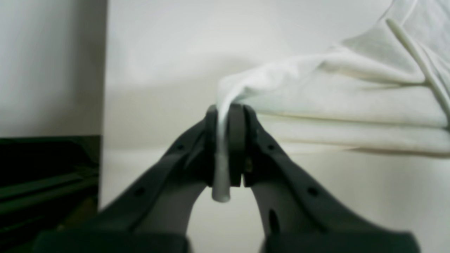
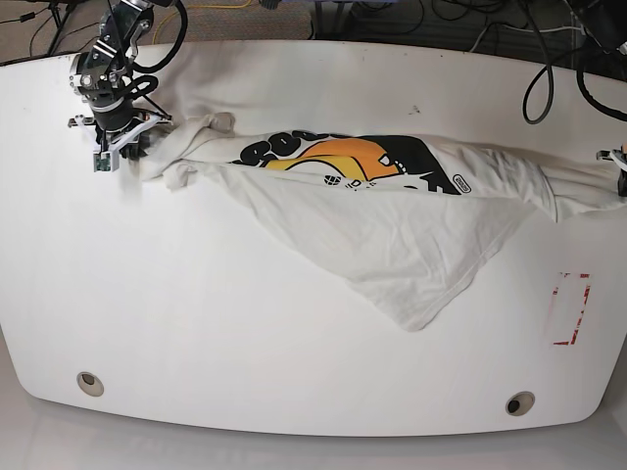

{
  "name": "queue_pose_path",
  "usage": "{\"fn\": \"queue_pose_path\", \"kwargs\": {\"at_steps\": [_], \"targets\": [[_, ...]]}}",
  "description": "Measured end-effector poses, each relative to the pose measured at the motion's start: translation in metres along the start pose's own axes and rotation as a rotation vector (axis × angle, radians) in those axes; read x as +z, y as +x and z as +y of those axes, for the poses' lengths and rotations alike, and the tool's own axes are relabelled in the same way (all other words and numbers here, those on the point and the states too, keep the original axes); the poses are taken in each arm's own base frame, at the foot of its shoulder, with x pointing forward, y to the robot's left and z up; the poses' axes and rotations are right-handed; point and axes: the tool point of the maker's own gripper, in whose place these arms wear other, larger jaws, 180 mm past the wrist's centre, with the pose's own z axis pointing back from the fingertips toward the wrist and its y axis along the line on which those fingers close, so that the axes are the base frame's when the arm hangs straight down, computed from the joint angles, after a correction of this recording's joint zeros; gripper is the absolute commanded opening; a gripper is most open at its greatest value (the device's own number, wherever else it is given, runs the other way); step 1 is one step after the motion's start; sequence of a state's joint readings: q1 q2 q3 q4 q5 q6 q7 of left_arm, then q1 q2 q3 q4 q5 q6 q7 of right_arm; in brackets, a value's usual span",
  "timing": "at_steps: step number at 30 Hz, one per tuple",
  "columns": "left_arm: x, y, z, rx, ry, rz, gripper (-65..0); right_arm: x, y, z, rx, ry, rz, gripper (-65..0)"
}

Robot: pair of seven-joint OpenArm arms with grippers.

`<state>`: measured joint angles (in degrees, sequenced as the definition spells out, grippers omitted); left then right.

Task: Layout the t-shirt on the table in an organized manner, then fold the t-shirt properly
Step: 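Lay the shirt down and release the left gripper, right gripper holding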

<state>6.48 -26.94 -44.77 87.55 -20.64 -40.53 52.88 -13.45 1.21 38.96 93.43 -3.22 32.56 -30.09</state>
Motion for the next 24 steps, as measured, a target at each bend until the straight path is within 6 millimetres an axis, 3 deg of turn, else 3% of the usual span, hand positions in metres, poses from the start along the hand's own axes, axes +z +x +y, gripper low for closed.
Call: {"fn": "queue_pose_path", "kwargs": {"at_steps": [9, 18, 20, 24], "targets": [[0.000, -0.025, 0.019, 0.065, 0.020, 0.055, -64.2, 0.003, -0.005, 0.003, -0.001, 0.012, 0.003, -64.8], [0.001, -0.023, 0.024, 0.059, 0.026, 0.055, -63.2, 0.000, 0.001, 0.006, 0.000, 0.019, -0.003, -64.8], [0.001, -0.024, 0.024, 0.059, 0.025, 0.058, -59.6, -0.001, 0.003, 0.007, 0.001, 0.017, -0.003, -64.8], [0.002, -0.028, 0.024, 0.056, 0.027, 0.066, -44.4, -0.003, 0.008, 0.008, 0.003, 0.020, -0.013, -64.8]]}}
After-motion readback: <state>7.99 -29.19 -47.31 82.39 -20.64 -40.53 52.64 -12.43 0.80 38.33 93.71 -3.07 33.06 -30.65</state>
